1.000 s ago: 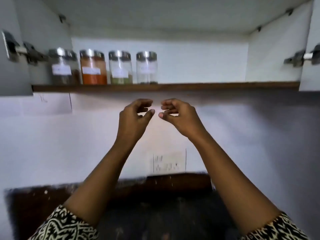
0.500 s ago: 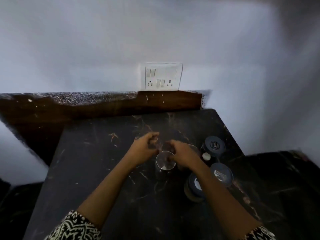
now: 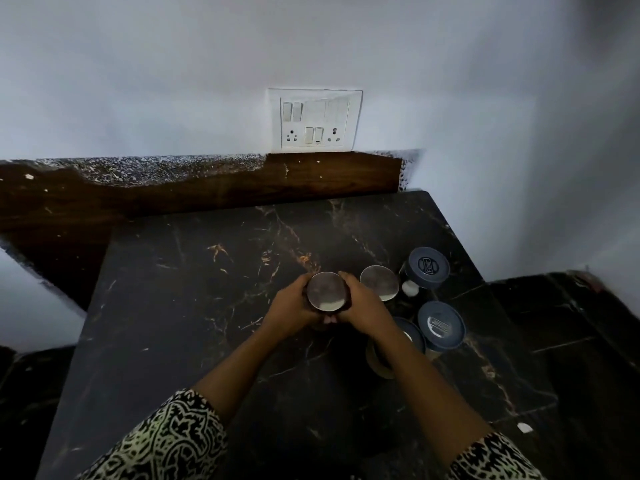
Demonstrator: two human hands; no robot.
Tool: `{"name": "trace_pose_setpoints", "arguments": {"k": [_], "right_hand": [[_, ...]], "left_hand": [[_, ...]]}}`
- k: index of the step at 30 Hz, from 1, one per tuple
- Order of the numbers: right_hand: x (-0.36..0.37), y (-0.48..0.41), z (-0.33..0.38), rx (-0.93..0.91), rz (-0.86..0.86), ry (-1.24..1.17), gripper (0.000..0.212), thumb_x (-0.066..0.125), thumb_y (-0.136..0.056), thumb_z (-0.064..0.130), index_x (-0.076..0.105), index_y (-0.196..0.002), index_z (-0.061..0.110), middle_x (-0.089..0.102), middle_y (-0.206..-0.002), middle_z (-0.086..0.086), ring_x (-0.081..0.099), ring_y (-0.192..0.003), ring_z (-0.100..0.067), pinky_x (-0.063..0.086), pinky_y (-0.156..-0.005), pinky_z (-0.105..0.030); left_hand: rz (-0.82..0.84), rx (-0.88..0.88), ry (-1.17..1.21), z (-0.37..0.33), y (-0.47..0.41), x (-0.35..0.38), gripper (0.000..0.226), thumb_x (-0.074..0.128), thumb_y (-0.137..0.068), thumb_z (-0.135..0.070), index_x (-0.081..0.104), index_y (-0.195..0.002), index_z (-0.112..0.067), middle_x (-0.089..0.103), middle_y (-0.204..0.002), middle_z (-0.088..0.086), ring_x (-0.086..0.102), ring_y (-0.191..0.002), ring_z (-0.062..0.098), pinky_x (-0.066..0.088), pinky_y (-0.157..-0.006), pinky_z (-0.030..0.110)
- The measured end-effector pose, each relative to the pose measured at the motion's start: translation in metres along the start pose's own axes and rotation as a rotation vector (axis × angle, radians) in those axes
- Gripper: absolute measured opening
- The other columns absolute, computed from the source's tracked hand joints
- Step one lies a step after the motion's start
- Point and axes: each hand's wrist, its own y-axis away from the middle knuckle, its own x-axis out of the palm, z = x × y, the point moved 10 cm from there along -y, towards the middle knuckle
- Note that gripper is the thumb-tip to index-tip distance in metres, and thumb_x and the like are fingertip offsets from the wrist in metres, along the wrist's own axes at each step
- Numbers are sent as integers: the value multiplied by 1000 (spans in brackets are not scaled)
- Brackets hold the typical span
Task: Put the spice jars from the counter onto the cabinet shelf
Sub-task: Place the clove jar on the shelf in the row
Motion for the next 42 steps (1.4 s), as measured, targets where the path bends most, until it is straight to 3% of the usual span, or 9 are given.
{"name": "trace_pose_setpoints", "arguments": {"k": [7,13,16,20,24,28,31,38,42], "right_hand": [[-67,17,37,-67,-24,-195,72,79,-70,23,44,-133,26,57,-127,2,55,-110,-14,44,-88,-28],[-122,31,87,-213,-100,-290,71,78,-70,32,46,-133,31,58,-128,9,53,-117,-9,45,-102,-41],[-138,39,103,-262,-80,-374,83,78,-69,30,36,-140,33,55,-121,21,54,-109,2,47,-100,-36],[-148,48,128,-385,-5,-469,104,81,-65,24,17,-144,45,46,-141,12,49,-126,-9,46,-102,-38],[-185,56,145,-452,-144,-513,100,82,-61,26,24,-139,49,52,-122,23,58,-105,6,53,-81,-15],[-232,68,156,-492,-380,-461,94,83,-65,20,31,-141,37,55,-116,21,60,-92,9,49,-73,-7],[-253,77,164,-536,-484,-385,91,82,-67,23,31,-140,37,54,-116,20,61,-93,5,49,-72,-5],[-286,79,158,-585,-103,-568,98,81,-64,29,23,-138,54,48,-135,14,55,-119,-11,50,-98,-34],[-313,86,154,-608,-334,-476,101,85,-62,27,25,-140,49,51,-124,23,59,-106,-2,51,-86,-17]], "left_hand": [[-57,98,158,-55,5,-52,75,85,-63,-19,50,-130,-19,58,-118,-10,56,-107,7,40,-75,7],[-156,197,268,-116,17,-103,71,87,-59,-29,58,-123,-25,67,-113,-10,62,-103,6,51,-88,26],[-170,241,348,-148,25,-126,60,83,-62,-34,60,-117,-26,69,-105,-9,65,-97,8,54,-83,26],[-203,290,425,-189,32,-148,61,79,-53,-44,67,-107,-20,73,-99,-3,70,-91,13,55,-82,33],[-284,336,377,-227,37,-160,49,79,-66,-41,65,-110,-24,71,-103,-7,69,-89,7,57,-85,33],[-311,417,219,-268,42,-147,85,77,-57,-60,40,-131,-41,56,-124,-7,63,-102,10,55,-87,33],[-326,443,250,-292,42,-143,82,80,-65,-47,35,-133,-42,57,-115,-12,63,-97,4,57,-82,30],[-188,372,451,-323,22,-141,79,78,-59,-56,48,-130,-37,65,-119,-1,66,-102,16,53,-92,47],[-308,424,340,-347,26,-127,86,68,-50,-68,42,-127,-42,58,-118,-8,63,-100,9,55,-83,30]]}}
